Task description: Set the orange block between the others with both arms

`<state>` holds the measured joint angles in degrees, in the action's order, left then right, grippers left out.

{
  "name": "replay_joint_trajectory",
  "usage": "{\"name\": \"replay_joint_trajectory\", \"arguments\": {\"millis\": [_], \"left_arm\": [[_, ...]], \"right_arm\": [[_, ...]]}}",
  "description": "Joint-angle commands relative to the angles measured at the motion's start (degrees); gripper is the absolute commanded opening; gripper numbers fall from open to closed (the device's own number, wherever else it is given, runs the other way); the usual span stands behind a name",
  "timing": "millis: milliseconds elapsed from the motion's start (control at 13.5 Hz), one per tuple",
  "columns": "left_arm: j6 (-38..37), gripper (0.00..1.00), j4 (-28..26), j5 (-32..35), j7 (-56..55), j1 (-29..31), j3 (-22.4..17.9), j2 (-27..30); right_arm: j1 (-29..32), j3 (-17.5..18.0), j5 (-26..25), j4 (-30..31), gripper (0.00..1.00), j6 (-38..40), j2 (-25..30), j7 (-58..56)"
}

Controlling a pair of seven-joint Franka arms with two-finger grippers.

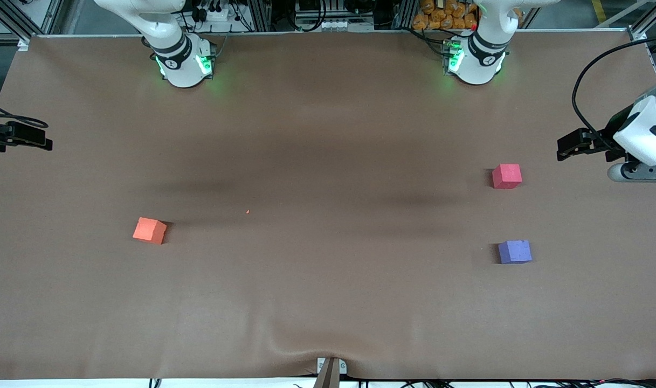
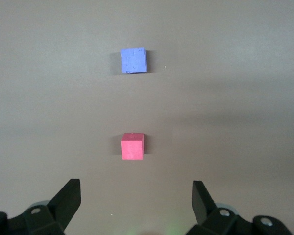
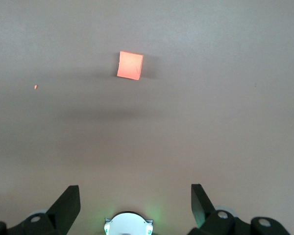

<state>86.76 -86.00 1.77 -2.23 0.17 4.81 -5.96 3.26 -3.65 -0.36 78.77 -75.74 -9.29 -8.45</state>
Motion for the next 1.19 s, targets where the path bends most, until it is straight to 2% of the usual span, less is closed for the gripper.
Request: {"name": "replay_joint_trajectory", "arguments": {"millis": [0, 297, 445, 816, 1113], "left_arm": [[-0.1, 1.0, -0.65, -0.01, 0.46, 0.53, 0.38, 1.64], [-0.01, 1.0, 0.83, -0.36, -0.31, 0.36, 0.03, 0.6], [0.16, 1.0, 3.81, -0.36, -0.58, -0.17, 0.03, -2.29], [4.9, 1.0, 4.27, -1.67, -0.75, -0.52, 0.47, -6.86], [9.29, 1.0, 4.18, -3.17, -8.38, -5.69, 0.47, -9.94]], "right_arm": [[0.87, 0.84, -0.7, -0.64, 1.0, 0.6, 0.07, 0.1], [0.87, 0.84, -0.7, -0.64, 1.0, 0.6, 0.06, 0.1], [0.61, 1.02, -0.78, -0.64, 1.0, 0.6, 0.06, 0.1], [0.44, 1.02, -0.52, -0.64, 1.0, 0.6, -0.11, 0.1], [0.08, 1.19, 0.09, -0.64, 1.0, 0.51, -0.55, -0.51]]}}
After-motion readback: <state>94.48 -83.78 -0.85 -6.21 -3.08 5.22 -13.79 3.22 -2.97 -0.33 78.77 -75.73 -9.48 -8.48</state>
